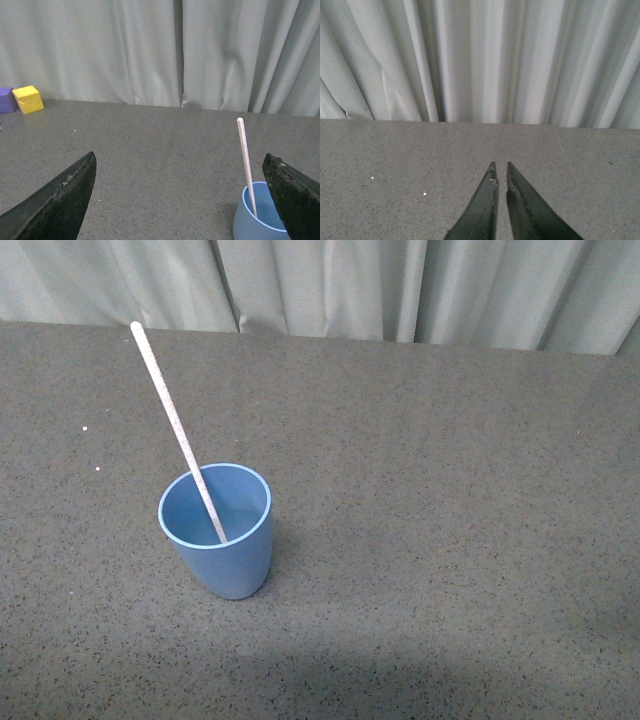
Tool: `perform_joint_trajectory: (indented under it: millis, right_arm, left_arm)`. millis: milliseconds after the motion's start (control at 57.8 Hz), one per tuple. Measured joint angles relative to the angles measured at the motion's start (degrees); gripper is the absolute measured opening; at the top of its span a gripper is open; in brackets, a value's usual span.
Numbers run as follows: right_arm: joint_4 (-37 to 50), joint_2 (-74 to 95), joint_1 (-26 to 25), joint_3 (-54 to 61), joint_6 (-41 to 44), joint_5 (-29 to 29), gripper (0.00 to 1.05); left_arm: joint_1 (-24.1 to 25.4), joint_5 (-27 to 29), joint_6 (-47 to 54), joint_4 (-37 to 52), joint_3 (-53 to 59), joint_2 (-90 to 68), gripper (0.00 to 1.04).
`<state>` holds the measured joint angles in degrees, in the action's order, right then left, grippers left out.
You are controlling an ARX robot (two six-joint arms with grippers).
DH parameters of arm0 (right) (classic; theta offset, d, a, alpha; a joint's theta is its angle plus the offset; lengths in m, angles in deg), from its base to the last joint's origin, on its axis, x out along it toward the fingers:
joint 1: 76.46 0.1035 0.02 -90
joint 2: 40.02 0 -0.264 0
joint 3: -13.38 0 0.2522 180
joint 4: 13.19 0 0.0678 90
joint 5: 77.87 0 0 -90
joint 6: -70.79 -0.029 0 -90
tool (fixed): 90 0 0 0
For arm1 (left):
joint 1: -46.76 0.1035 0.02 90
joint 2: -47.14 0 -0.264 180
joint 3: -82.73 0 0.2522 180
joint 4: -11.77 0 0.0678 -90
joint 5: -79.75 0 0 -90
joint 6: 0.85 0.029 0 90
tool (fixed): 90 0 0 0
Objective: Transfer chopsticks to blue cup
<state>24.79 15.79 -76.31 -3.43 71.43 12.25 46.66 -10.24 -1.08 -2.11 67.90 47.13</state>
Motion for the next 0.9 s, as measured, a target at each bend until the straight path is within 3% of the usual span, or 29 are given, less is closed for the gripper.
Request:
perform_joint_trajectory:
  millis: [35, 900]
  right_arm:
    - [-1.0, -1.5, 0.0, 0.3, 0.1, 0.0, 0.00]
    - [-29.3, -33.4, 0.0, 2.8, 0.0, 0.0, 0.01]
  left_arm:
    - [0.0, 0.0, 0.0, 0.0, 0.0, 0.0, 0.98]
    - [0.0, 0.0, 0.0, 0.0, 0.0, 0.0, 0.98]
